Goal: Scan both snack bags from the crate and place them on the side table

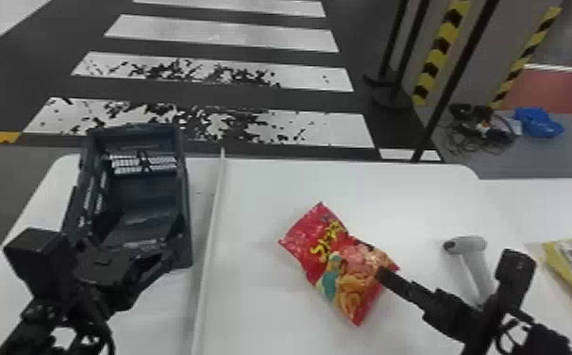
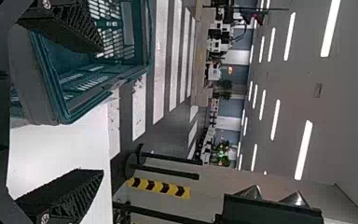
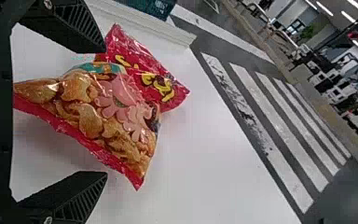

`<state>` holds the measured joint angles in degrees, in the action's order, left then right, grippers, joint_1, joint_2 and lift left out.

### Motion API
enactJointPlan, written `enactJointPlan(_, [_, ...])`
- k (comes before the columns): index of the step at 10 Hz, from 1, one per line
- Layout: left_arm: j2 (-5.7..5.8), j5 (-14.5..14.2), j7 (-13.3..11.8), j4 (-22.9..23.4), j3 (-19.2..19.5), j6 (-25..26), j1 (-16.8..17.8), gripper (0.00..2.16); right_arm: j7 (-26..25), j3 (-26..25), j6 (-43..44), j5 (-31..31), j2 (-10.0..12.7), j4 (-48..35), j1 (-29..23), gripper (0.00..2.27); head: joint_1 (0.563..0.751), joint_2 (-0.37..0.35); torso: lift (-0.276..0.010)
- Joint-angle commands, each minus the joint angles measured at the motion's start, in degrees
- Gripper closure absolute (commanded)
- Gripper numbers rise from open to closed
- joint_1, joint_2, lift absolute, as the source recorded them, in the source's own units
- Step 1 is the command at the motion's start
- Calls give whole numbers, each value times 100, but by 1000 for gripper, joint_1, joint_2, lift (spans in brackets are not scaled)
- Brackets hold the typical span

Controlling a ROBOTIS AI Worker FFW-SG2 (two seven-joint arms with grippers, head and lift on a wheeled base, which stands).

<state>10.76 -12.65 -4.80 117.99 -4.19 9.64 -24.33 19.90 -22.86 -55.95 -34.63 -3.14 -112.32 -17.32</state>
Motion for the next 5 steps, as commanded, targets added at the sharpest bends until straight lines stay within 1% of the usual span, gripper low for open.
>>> enactJointPlan(1, [-4, 0, 6, 23, 15, -54, -116, 83, 155, -202, -624, -141, -11, 412, 432, 56, 695, -103, -95])
enactJointPlan(3, [-12, 0, -3, 23, 15, -36, -151, 83, 234, -184, -641, -106, -143, 887, 818, 56, 695, -92, -95])
enactJointPlan(5, [-12, 17, -12, -4, 6, -36, -160, 83, 304, -123, -624, -71, -354, 1485, 1240, 56, 695, -96, -95])
